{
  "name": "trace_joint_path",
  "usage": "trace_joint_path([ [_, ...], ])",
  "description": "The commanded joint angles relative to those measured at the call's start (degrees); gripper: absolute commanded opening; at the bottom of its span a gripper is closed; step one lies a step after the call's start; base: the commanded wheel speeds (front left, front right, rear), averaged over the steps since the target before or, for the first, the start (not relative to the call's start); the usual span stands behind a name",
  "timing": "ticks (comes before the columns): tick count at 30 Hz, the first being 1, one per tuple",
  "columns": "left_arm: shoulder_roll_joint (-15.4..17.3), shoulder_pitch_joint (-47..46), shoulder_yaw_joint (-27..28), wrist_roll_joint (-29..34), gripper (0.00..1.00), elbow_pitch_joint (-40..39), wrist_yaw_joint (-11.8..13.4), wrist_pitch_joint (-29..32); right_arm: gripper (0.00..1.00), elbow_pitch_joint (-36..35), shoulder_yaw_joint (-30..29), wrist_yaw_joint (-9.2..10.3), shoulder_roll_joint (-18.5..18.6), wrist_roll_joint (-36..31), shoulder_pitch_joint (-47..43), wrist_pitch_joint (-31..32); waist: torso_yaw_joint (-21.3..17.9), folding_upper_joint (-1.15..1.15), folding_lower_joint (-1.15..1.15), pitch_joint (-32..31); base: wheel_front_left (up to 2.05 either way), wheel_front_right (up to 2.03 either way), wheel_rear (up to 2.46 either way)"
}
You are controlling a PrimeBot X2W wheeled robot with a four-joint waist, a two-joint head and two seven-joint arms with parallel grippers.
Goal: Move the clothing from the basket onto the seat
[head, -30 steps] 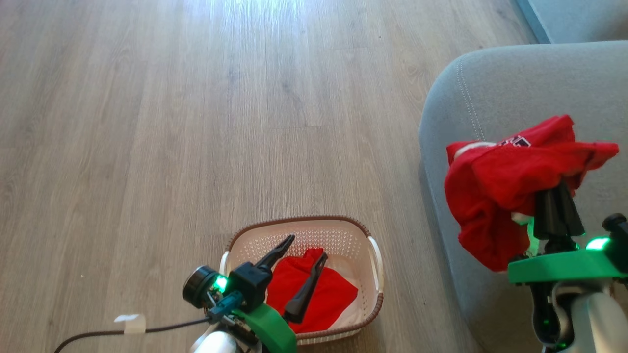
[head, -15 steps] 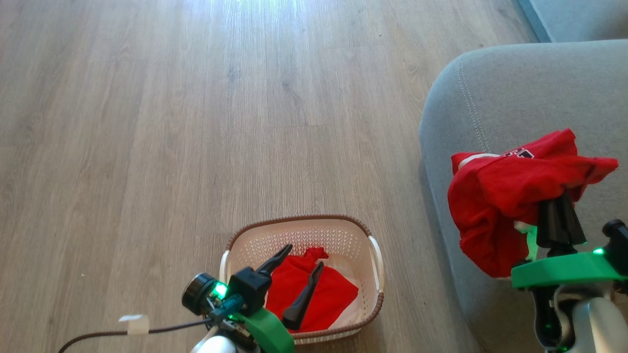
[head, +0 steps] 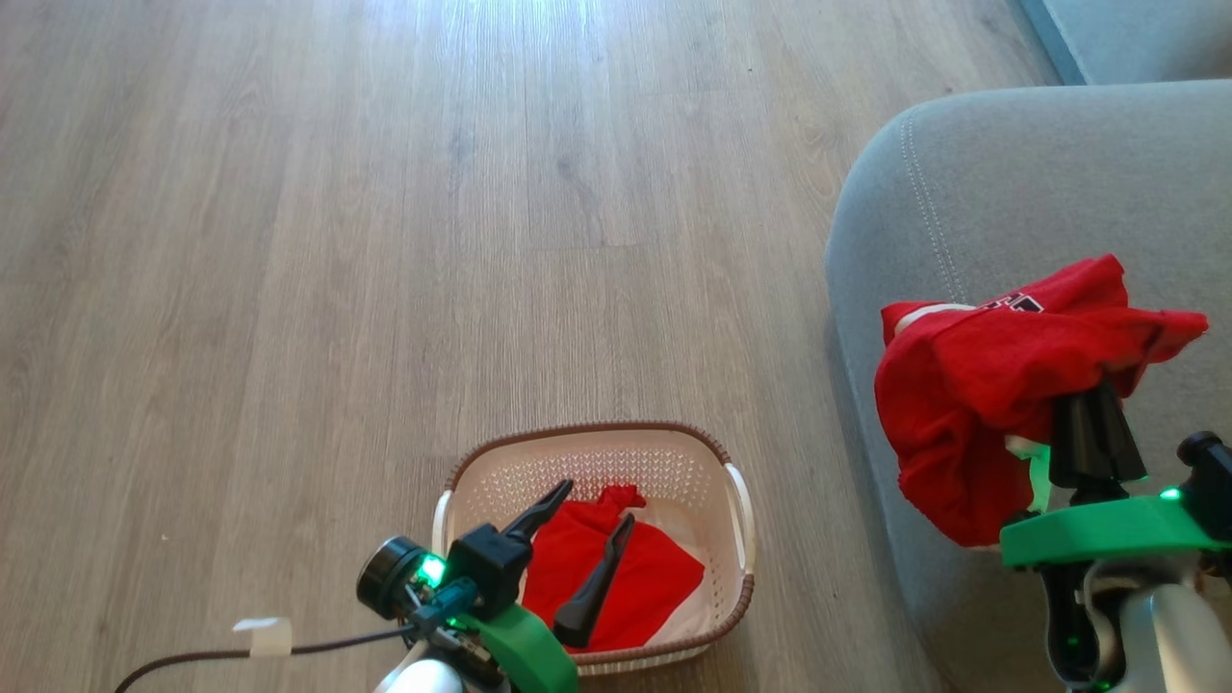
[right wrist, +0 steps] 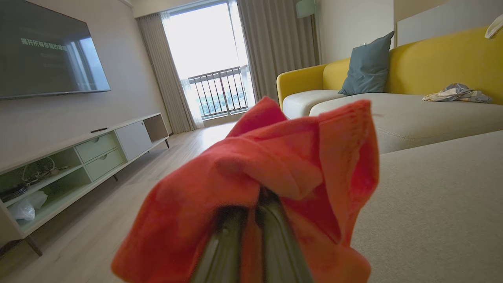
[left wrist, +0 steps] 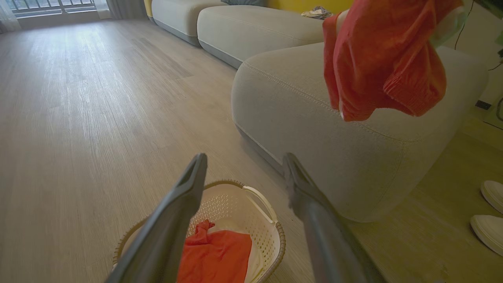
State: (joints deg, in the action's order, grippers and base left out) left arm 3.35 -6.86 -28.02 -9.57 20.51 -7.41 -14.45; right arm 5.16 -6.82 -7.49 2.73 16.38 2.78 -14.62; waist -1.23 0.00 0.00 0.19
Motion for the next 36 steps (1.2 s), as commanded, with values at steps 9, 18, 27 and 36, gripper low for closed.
trace_joint_path([
  [9, -0.1, -1.5, 1.8, 0.1, 1.00, -2.4, -0.1, -0.5, 0.00, -3.0, 1.2, 0.00, 0.1, -0.5, 2.2, -0.4, -3.1, 0.00, 0.00, 0.6, 0.00, 0.00, 0.00],
  [18, -0.1, -2.1, 2.0, 0.3, 1.00, -3.1, -0.1, -0.5, 0.00, -4.2, 0.6, 0.00, 0.1, -1.1, 3.1, -0.4, -9.7, 0.00, 0.00, 2.2, 0.00, 0.00, 0.00],
  [27, -0.1, -4.0, 3.4, 0.8, 1.00, -4.6, -0.1, -0.5, 0.00, -5.6, 0.3, 0.00, 0.1, -0.8, 3.8, -0.4, -20.7, 0.00, 0.00, 5.6, 0.00, 0.00, 0.00],
  [36, 0.6, -6.0, 3.2, 1.9, 1.00, -5.2, -0.1, -0.5, 0.00, -6.6, -1.8, 0.00, 0.1, 0.8, 3.3, -0.4, -27.7, 0.00, 0.00, 8.0, 0.00, 0.00, 0.00],
])
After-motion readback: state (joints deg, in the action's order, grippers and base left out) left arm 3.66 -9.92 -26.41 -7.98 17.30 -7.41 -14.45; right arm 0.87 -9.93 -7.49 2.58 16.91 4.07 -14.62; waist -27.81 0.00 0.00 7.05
